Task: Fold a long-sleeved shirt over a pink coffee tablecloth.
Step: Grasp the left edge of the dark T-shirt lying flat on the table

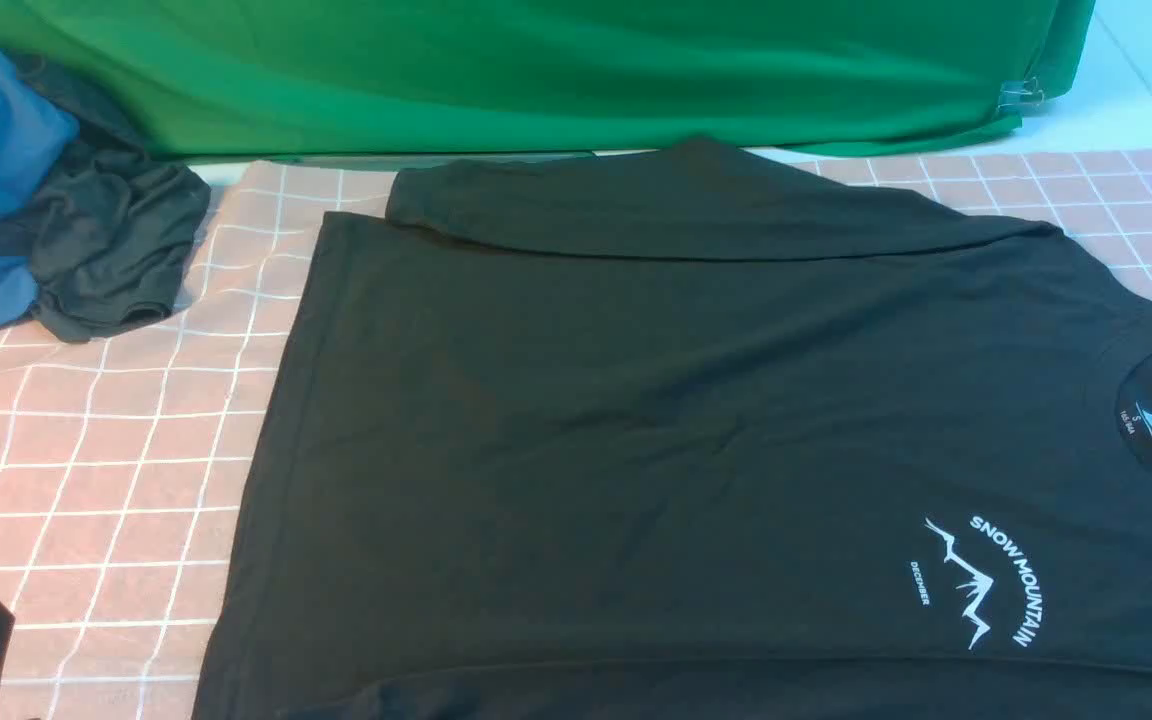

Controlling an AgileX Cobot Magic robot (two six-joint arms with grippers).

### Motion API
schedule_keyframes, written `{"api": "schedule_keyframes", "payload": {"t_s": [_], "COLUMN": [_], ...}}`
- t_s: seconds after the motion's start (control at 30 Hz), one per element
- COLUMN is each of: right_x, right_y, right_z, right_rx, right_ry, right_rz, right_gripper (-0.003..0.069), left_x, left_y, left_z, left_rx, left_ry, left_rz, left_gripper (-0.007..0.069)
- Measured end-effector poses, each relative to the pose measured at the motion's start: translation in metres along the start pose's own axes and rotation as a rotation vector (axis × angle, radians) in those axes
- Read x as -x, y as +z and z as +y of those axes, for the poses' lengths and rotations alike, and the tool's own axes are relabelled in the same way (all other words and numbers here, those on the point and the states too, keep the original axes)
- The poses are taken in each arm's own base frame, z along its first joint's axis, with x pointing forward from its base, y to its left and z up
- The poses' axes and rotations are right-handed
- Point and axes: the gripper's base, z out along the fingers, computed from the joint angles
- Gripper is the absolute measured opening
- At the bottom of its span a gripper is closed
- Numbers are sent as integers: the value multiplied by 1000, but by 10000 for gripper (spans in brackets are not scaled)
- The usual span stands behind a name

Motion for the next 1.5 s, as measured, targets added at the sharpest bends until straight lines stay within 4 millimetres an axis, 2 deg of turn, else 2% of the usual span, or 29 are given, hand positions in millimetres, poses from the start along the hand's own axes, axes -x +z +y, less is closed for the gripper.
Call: {"api": "schedule_keyframes", "payload": {"t_s": [0.67, 0.77, 0.87, 1.0, 1.13, 1.2, 1.27, 1.33, 1.37, 1.43, 1.5], "right_x": [0, 0, 0, 1, 4, 11, 18, 27, 29, 36, 37], "right_y": [0, 0, 0, 0, 0, -1, -2, -4, -5, -8, -9], "right_z": [0, 0, 0, 0, 0, -1, -2, -5, -6, -9, -10], "right_rx": [0, 0, 0, -1, -5, -1, 4, 14, 15, 30, 33], "right_ry": [0, 0, 0, 0, 14, 126, 279, 469, 502, 631, 658], "right_rz": [0, 0, 0, -8, -45, -120, -206, -312, -339, -422, -447], "right_gripper": [247, 247, 247, 247, 247, 247, 247, 247, 247, 247, 247], "left_x": [3, 13, 24, 32, 51, 61, 79, 107, 119, 145, 157], "left_y": [0, -1, -3, -6, -16, -23, -30, -35, -39, -30, -25], "left_z": [-1, -3, -3, 0, 6, 5, -2, -14, -19, -28, -32], "left_rx": [-6, -48, -98, -120, -184, -246, -303, -332, -337, -245, -187], "left_ry": [-2, -164, -486, -641, -805, -854, -836, -784, -765, -720, -671], "left_rz": [-35, -139, -253, -351, -594, -685, -701, -633, -608, -398, -299], "left_gripper": [29, 29, 29, 29, 29, 29, 29, 29, 29, 29, 29]}}
